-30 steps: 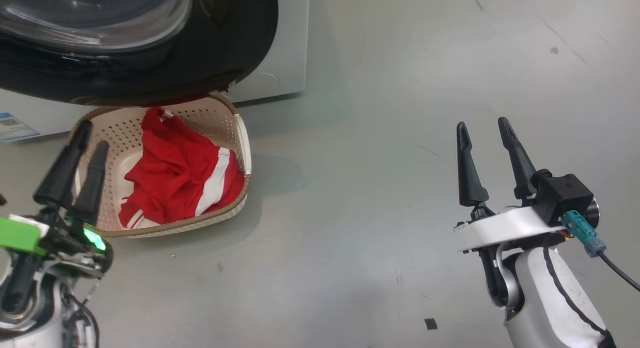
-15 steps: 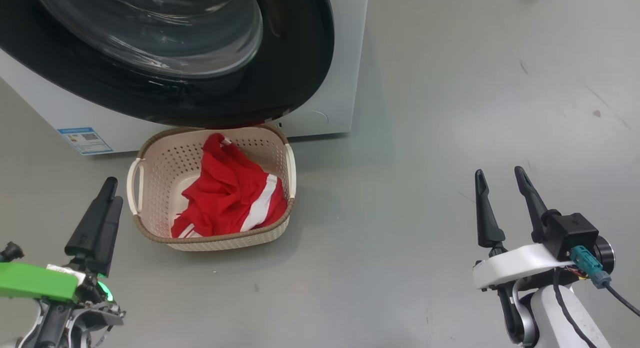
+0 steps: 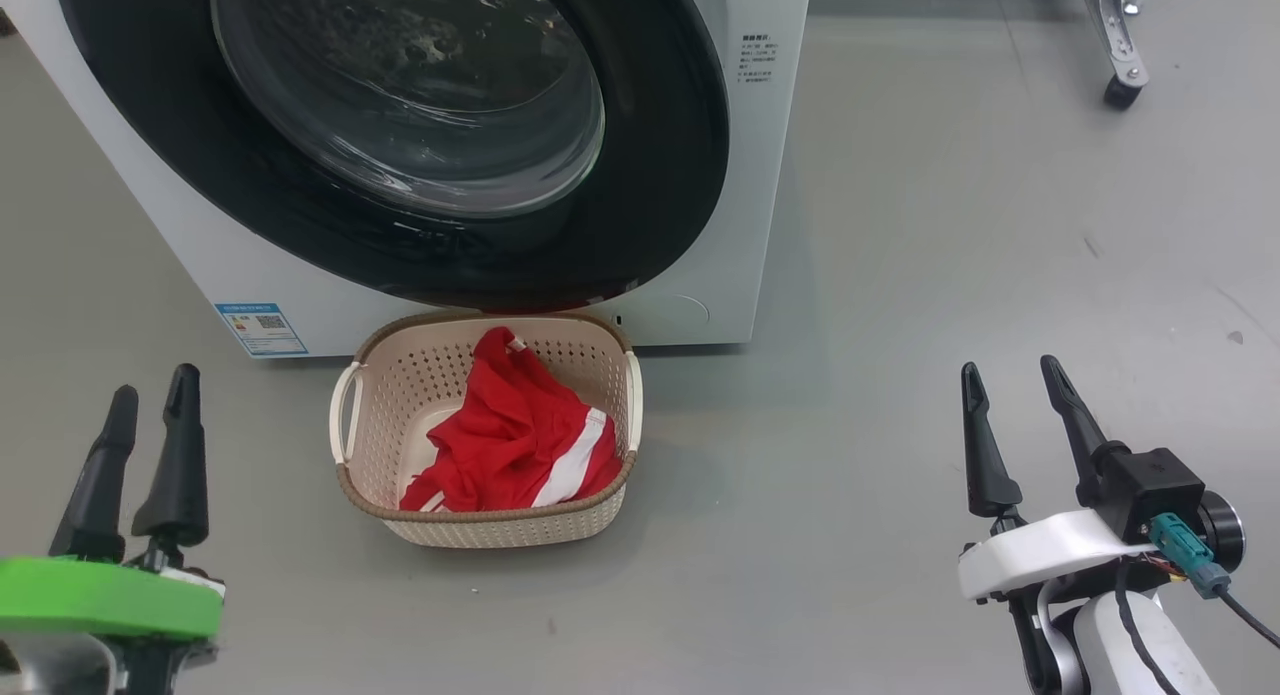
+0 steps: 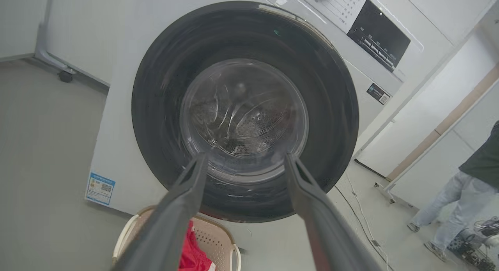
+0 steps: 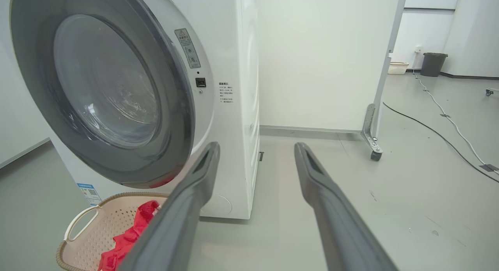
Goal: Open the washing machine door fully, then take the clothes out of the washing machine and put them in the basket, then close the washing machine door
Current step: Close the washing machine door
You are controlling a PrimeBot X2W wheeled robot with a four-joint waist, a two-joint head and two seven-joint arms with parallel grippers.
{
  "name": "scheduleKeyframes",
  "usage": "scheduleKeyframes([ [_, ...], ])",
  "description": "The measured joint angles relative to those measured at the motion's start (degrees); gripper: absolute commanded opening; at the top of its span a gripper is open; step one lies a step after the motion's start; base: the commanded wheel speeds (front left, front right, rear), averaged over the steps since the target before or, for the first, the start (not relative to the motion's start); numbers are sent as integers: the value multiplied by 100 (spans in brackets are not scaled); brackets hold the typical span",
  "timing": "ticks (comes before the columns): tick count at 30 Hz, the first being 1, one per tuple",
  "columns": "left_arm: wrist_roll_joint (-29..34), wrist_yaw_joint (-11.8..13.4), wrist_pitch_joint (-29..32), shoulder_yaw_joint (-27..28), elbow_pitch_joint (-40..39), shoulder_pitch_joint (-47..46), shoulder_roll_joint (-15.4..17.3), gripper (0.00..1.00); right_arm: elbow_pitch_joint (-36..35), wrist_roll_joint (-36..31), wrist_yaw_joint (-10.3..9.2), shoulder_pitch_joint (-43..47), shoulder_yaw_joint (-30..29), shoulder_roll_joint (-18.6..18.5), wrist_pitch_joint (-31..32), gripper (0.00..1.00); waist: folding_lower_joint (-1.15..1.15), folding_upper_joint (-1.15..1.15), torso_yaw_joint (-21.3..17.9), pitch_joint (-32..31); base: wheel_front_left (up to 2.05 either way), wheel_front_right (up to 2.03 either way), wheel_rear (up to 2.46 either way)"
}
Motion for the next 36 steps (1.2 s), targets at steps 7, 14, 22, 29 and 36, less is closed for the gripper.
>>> scheduleKeyframes([
  [7, 1798, -3, -567, -409, 41, 456, 375, 100, -45, -69, 11, 199, 15, -3, 0, 100, 0, 0, 60, -231, 0, 0, 0],
  [14, 2903, 311, -853, -754, 218, 850, 466, 100, -40, -85, 57, 492, 73, 3, 0, 100, 0, 0, 37, -394, 0, 0, 0],
  [22, 3445, 672, -1094, -1104, 452, 1045, 313, 100, -36, -85, 59, 730, 96, 35, 0, 100, 0, 0, -18, -475, 0, 0, 0],
  [29, 3601, 873, -1221, -1235, 546, 1060, 167, 100, -36, -86, 60, 816, 104, 49, 0, 100, 0, 0, -35, -498, 0, 0, 0],
  [36, 3606, 973, -1279, -1278, 627, 1060, 75, 100, -36, -93, 66, 838, 107, 56, 0, 100, 0, 0, -38, -507, 0, 0, 0],
])
